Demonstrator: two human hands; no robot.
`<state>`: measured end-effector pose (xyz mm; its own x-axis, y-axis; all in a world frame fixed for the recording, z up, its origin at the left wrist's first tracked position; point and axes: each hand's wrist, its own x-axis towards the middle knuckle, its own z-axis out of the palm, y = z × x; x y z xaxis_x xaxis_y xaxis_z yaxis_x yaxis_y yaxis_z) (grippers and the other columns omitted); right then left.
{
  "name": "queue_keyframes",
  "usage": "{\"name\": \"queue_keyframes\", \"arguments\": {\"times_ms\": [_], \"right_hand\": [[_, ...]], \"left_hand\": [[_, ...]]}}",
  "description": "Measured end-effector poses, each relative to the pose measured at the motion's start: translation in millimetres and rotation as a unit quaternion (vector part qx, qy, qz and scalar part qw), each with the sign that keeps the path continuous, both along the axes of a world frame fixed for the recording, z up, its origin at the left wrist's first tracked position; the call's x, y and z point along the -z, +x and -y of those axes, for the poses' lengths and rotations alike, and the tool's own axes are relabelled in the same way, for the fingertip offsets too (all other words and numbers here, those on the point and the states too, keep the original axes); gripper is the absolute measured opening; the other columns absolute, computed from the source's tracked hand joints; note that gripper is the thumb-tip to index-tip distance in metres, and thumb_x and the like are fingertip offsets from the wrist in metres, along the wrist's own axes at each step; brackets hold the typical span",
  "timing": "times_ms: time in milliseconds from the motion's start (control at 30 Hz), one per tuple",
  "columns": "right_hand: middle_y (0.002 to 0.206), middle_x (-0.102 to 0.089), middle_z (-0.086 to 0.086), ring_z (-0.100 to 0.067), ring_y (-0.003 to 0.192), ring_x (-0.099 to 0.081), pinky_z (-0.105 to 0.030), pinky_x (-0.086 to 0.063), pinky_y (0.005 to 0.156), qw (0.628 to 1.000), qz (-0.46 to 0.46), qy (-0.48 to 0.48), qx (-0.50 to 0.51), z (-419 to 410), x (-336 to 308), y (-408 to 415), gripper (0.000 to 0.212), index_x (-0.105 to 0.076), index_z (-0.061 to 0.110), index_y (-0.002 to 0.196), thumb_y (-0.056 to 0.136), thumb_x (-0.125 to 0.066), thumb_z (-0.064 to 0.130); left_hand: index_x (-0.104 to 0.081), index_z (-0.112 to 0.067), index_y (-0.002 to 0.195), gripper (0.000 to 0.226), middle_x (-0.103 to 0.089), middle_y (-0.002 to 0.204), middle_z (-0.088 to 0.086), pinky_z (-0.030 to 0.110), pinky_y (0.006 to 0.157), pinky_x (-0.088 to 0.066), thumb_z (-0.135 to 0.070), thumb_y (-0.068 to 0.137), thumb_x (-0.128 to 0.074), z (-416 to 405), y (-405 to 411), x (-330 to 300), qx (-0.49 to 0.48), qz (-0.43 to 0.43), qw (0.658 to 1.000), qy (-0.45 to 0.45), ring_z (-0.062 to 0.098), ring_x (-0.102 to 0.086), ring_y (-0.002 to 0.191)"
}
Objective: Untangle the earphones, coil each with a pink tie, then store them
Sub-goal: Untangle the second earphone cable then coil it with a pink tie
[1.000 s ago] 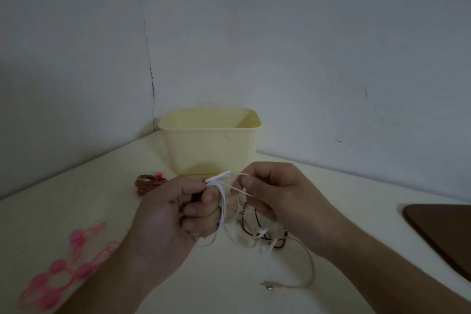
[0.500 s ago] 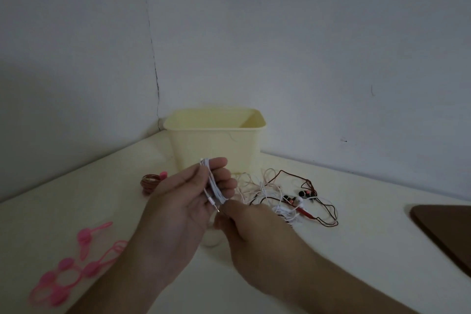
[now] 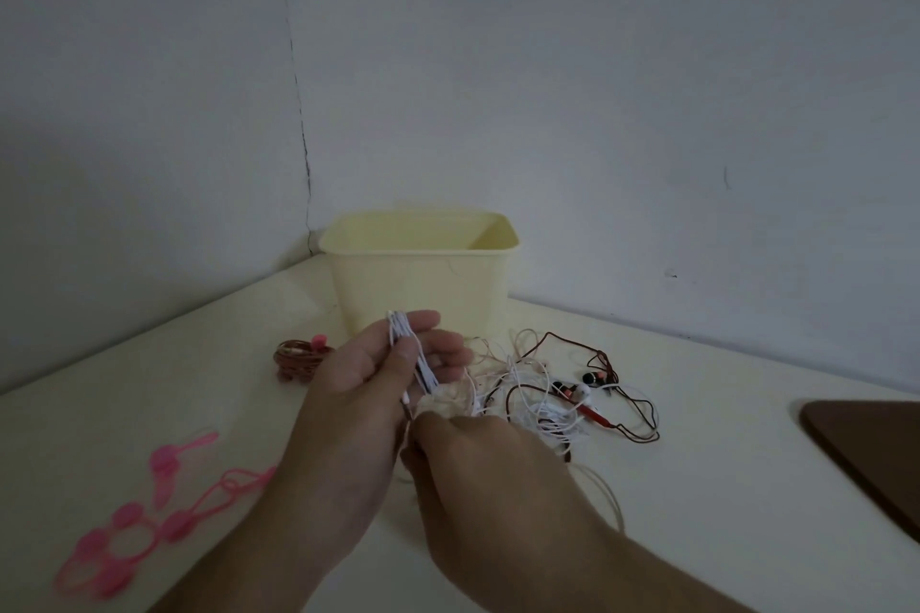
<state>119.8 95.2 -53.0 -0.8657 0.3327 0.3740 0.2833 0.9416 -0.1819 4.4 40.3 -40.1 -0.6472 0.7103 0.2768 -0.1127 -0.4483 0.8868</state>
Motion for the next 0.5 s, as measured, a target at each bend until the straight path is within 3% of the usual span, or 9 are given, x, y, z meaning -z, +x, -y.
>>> {"name": "queue_keyframes", "arguments": {"times_ms": [100, 300, 400, 500], "right_hand": [[0.106, -0.066, -0.011, -0.040, 0.095, -0.066, -0.039, -0.037, 0.069, 0.999, 0.028, -0.014, -0.004, 4.7, 2.8, -2.5, 0.016, -0.053, 0.017, 0.111, 0.109, -0.041, 0.028], [0.099, -0.066, 0.001, -0.030, 0.085, -0.066, -0.039, -0.048, 0.065, 0.998, -0.055, -0.006, -0.021, 0.2, -2.6, 2.8, 0.022, -0.056, 0.024, 0.105, 0.097, -0.037, 0.031], [0.100, -0.067, 0.004, -0.028, 0.079, -0.066, -0.043, -0.052, 0.062, 0.994, -0.103, -0.023, -0.016, -3.2, -4.4, 2.0, 0.037, -0.058, 0.026, 0.101, 0.092, -0.025, 0.040], [0.091, -0.065, 0.007, -0.023, 0.076, -0.063, -0.041, -0.050, 0.060, 0.989, -0.145, -0.016, 0.015, -8.2, -1.8, 1.5, 0.024, -0.051, 0.030, 0.089, 0.093, -0.030, 0.041]], "left_hand": [[-0.068, 0.004, 0.109, 0.027, -0.078, 0.088, 0.012, 0.026, 0.076, -0.063, 0.003, 0.106, -0.041, -1.7, -3.3, -1.7, 0.002, 0.074, 0.997, 0.037, 0.023, -0.078, 0.087], [-0.066, -0.001, 0.108, 0.026, -0.076, 0.086, 0.011, 0.026, 0.079, -0.059, 0.002, 0.107, -0.040, -5.6, -1.1, 15.2, 0.009, -0.065, 0.996, -0.055, 0.022, -0.073, 0.085], [-0.071, -0.008, 0.100, 0.029, -0.075, 0.089, 0.013, 0.034, 0.085, -0.051, -0.001, 0.106, -0.044, -6.2, -2.4, 17.5, 0.039, -0.065, 0.994, -0.075, 0.022, -0.069, 0.087], [-0.078, -0.022, 0.091, 0.039, -0.075, 0.089, 0.007, 0.035, 0.083, -0.048, -0.005, 0.106, -0.047, -6.2, -4.9, 19.3, 0.052, -0.065, 0.992, -0.094, 0.019, -0.068, 0.088]]}}
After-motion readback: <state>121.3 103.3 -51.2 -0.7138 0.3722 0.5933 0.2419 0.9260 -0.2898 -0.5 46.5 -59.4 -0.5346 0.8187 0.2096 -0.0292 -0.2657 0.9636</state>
